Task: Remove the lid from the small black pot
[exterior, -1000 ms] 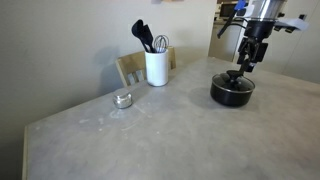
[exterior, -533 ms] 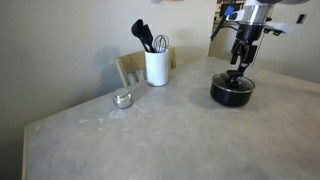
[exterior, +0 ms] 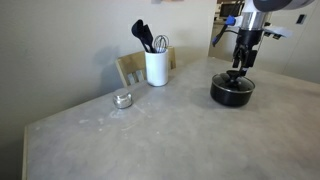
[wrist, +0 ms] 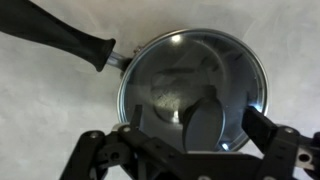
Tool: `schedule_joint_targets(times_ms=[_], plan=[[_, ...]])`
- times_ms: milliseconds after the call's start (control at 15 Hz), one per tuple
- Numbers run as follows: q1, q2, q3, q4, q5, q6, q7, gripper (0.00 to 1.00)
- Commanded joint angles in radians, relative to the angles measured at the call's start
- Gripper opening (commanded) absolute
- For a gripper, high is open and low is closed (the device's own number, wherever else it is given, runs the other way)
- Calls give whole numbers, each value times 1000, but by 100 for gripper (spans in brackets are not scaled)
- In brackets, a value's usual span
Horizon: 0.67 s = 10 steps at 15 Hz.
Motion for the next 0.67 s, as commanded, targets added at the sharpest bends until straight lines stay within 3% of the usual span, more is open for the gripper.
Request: schedule_joint_targets(times_ms=[0,533,600], plan=[[-24,36,21,14,-32,16,56,100],[-23,54,51,23,-22,20,167,100],[-23,56,53,24,-24,20,176,89]])
